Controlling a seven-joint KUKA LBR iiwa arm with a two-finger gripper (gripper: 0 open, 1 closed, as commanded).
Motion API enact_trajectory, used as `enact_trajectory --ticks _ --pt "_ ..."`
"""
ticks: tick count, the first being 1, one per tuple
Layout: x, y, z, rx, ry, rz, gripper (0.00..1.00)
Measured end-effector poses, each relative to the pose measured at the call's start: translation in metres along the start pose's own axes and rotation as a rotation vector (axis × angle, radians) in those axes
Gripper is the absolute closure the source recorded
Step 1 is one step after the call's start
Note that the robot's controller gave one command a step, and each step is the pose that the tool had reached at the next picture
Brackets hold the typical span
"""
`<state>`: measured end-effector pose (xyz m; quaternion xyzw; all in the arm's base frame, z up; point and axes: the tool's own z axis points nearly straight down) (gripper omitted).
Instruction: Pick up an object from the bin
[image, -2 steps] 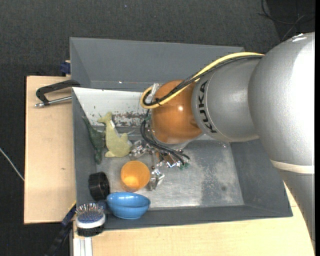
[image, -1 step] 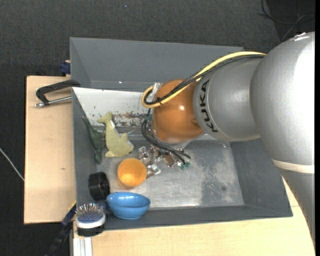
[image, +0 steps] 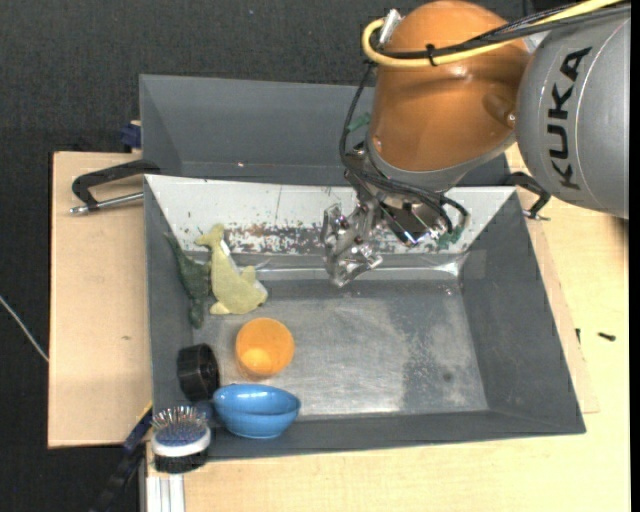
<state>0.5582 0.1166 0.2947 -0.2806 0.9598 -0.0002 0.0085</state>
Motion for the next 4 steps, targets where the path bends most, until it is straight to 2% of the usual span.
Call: enact_trajectory --ticks 1,2,3,4 --pt "-0.011 0.069 0.118 -0.010 0.021 -0.006 1.00" --pt "-0.012 0.065 0.113 -0.006 0.012 -0.001 0.00" --pt "-0.017 0.052 0.225 -0.007 0.010 -0.147 0.00" --pt "-0.015 0.045 0.221 0.004 0.017 -0.142 1.00"
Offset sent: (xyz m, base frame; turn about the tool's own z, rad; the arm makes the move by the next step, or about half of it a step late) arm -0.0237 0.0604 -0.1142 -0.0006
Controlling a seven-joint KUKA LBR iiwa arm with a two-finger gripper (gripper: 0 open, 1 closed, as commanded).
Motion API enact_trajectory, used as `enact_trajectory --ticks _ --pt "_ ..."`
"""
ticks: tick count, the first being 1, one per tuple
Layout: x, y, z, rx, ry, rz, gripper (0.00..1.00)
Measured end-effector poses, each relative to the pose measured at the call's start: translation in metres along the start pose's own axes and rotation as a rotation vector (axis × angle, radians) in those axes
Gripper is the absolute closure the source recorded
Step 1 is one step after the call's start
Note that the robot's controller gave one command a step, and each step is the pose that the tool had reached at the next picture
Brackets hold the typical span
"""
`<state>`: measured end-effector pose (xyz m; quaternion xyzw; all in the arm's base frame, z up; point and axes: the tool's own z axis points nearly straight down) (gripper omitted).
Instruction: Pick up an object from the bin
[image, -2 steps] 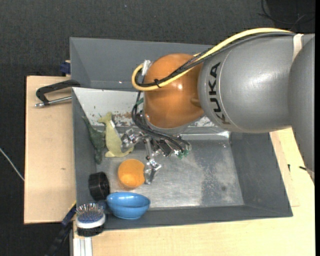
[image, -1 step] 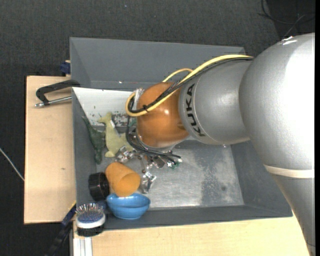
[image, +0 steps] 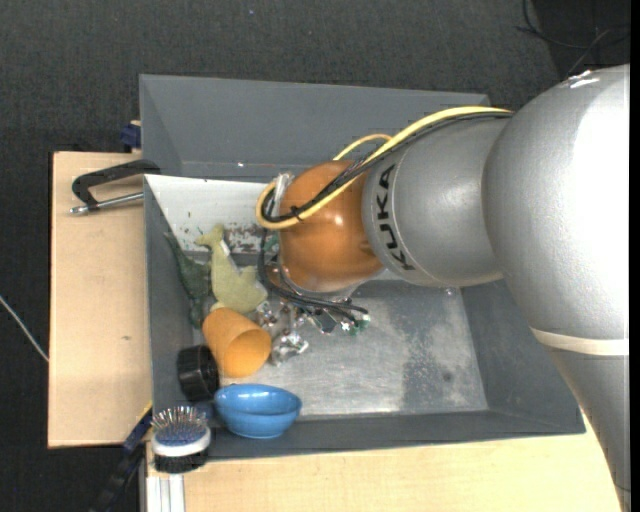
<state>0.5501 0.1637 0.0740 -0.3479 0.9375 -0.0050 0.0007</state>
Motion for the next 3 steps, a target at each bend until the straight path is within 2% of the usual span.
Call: enact_trajectory --ticks 1,2,3 --pt "0.013 0.015 -0.128 -0.005 -0.016 -0.145 1.00" --pt "0.014 0.015 -0.123 -0.009 -0.009 -0.145 0.00" --pt "-0.013 0.035 0.002 -0.011 -0.009 -0.333 0.00"
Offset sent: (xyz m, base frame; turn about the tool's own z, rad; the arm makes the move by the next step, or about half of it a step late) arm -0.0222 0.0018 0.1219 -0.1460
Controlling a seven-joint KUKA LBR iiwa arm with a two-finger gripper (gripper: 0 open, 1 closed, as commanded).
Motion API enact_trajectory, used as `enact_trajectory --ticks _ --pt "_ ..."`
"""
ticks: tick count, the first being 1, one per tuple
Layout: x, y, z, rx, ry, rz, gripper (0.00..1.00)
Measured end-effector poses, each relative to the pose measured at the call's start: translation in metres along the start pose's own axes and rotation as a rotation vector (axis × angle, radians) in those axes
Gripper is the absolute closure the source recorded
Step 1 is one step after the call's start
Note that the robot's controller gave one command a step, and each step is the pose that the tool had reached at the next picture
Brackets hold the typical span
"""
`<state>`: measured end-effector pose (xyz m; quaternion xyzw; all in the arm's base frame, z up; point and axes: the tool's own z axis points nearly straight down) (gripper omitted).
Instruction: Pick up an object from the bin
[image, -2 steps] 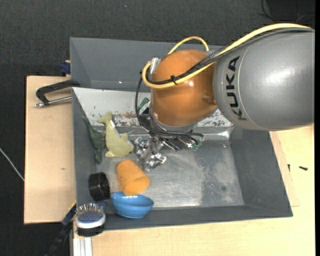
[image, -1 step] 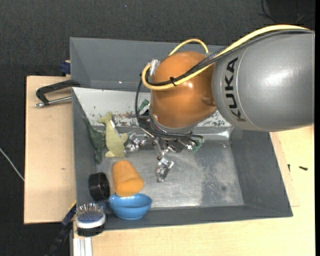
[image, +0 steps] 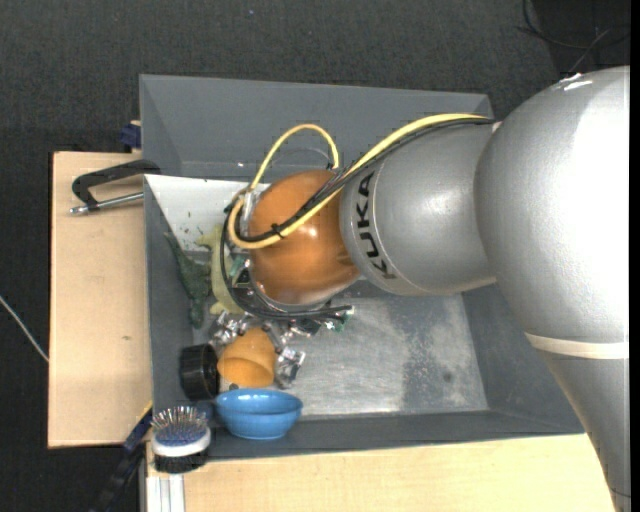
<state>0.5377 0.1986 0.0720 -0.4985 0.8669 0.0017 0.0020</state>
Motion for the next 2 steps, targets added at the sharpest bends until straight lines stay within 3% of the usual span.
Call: enact_trajectory --ticks 1,2 --pt "0.000 -0.001 -0.003 0.002 -0.001 0.002 1.00" --pt "0.002 -0.006 -0.122 0.010 -0.008 0.022 1.00"
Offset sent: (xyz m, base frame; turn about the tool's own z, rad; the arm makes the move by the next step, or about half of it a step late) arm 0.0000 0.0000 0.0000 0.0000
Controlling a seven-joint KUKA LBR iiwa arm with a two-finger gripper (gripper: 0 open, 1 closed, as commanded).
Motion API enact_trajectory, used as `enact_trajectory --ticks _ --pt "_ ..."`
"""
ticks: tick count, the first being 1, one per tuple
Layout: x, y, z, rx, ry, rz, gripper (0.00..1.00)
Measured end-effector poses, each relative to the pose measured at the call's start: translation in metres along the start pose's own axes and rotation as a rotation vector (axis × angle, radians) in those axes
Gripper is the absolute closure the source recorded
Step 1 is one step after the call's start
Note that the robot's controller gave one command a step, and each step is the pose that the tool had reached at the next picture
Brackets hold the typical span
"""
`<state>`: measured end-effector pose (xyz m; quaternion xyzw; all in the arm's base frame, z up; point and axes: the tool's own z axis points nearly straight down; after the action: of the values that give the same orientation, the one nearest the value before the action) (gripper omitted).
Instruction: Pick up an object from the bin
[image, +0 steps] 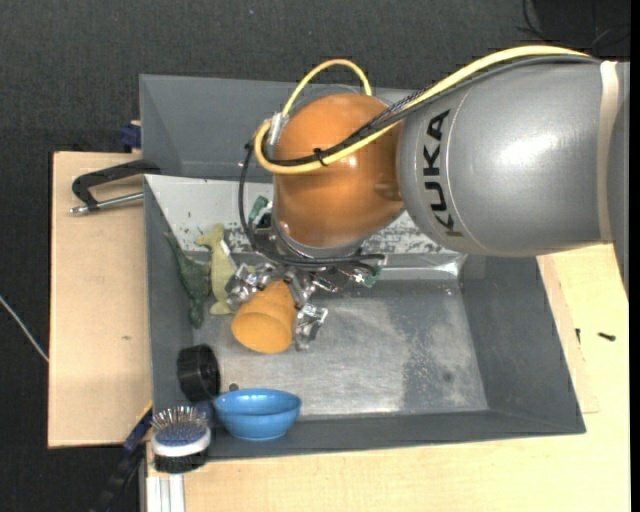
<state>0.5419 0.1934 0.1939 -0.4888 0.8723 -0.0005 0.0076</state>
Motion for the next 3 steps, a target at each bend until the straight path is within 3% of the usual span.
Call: enact_trajectory --ticks 1,2,3 --pt "0.009 0.005 0.045 -0.012 0.014 -0.018 1.00" --pt "0.006 0.010 0.015 -0.005 0.004 0.003 1.00" --pt "-0.007 0.014 0.036 -0.009 0.010 0.027 1.00"
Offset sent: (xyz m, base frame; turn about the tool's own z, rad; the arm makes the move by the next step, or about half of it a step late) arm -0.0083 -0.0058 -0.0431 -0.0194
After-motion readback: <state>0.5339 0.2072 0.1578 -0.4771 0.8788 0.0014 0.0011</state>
